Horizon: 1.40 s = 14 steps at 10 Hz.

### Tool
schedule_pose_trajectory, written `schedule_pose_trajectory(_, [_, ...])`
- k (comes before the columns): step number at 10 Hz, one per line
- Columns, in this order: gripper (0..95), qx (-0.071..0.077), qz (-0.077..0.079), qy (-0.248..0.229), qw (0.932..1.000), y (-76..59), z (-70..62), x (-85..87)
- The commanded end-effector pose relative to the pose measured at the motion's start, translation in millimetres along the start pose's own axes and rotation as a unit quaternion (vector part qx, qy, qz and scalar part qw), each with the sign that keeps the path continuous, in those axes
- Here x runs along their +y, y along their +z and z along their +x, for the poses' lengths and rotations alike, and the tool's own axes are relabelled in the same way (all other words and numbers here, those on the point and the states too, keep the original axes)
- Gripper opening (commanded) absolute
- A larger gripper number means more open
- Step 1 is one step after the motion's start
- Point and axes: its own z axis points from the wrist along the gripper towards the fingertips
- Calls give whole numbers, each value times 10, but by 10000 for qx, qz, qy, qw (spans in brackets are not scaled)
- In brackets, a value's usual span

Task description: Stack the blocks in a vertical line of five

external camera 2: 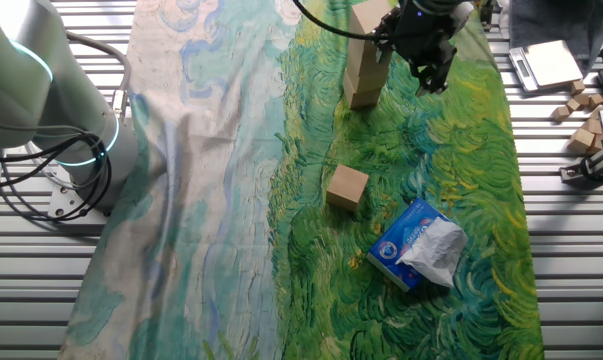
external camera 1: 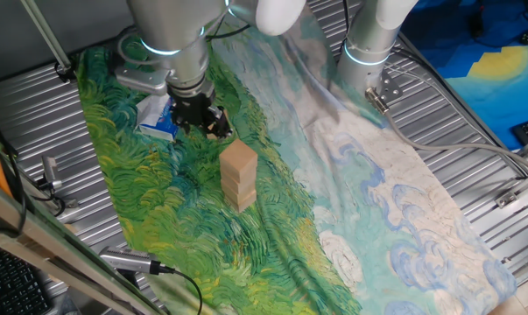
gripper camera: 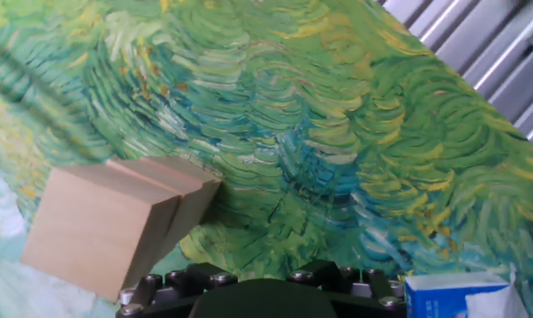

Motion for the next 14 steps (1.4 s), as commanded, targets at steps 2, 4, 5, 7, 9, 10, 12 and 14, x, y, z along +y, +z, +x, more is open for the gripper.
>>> schedule_pose_trajectory(2, [760,-89,11,-732,9973,4,-4,-3])
schedule_pose_trajectory(4, [760,-40,64,-1039,9946,4,-4,-3])
schedule_pose_trajectory(5, [760,-57,91,-1155,9933,4,-4,-3])
schedule_pose_trajectory(7, [760,-109,181,-1364,9904,4,-4,-3])
schedule_pose_trajectory(9, [760,-118,331,-1551,9873,4,-4,-3])
schedule_pose_trajectory(10, [760,-69,372,-1579,9867,4,-4,-3])
schedule_pose_trajectory(12, [760,-78,356,-1652,9856,4,-4,-3])
schedule_pose_trajectory(14, [760,-154,309,-1652,9857,11,44,-34])
